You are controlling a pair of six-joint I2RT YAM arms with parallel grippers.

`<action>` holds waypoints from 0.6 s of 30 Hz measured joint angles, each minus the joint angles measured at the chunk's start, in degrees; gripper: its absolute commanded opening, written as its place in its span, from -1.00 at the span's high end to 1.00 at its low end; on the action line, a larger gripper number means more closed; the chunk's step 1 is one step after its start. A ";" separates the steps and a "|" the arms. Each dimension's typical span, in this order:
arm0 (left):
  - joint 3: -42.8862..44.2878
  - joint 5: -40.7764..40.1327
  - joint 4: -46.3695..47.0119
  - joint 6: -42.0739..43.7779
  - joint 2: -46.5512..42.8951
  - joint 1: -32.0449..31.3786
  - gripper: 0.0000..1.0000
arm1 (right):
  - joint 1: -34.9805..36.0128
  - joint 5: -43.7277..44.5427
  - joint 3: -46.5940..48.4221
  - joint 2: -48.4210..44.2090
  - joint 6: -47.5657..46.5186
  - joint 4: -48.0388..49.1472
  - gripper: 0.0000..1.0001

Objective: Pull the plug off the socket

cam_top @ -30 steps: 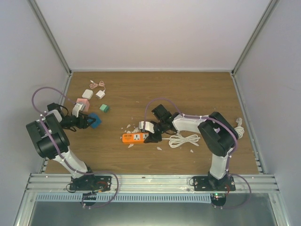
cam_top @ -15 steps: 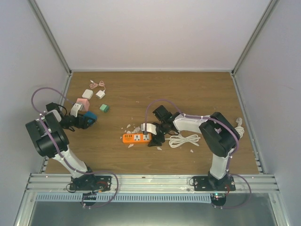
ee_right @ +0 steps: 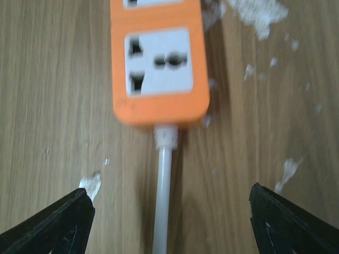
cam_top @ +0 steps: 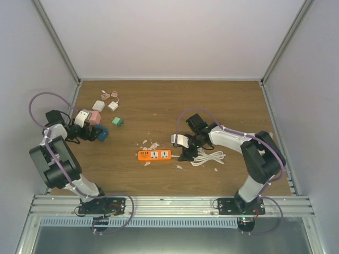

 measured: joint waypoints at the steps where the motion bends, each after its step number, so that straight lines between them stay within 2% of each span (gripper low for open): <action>1: 0.00 -0.11 -0.02 0.04 -1.27 0.00 -0.98 | -0.70 0.22 -0.76 -0.50 -0.61 -0.50 -0.59; 5: 0.07 -0.83 -0.04 0.35 -6.32 -0.02 -0.98 | -2.58 1.29 -4.02 -1.92 -3.15 -2.97 -0.49; 12: 3.72 -1.27 -1.51 0.96 -11.17 -1.07 -0.98 | -6.05 2.71 -9.42 -4.98 -6.62 -5.27 -0.16; 15: 3.78 -1.68 -2.23 1.01 -12.26 -3.41 -0.98 | -9.70 2.60 -11.72 -7.08 -7.98 -5.42 0.05; 18: 3.28 -2.29 -2.27 0.85 -13.09 -6.60 -0.98 | -13.64 2.56 -14.23 -8.96 -9.16 -5.57 0.09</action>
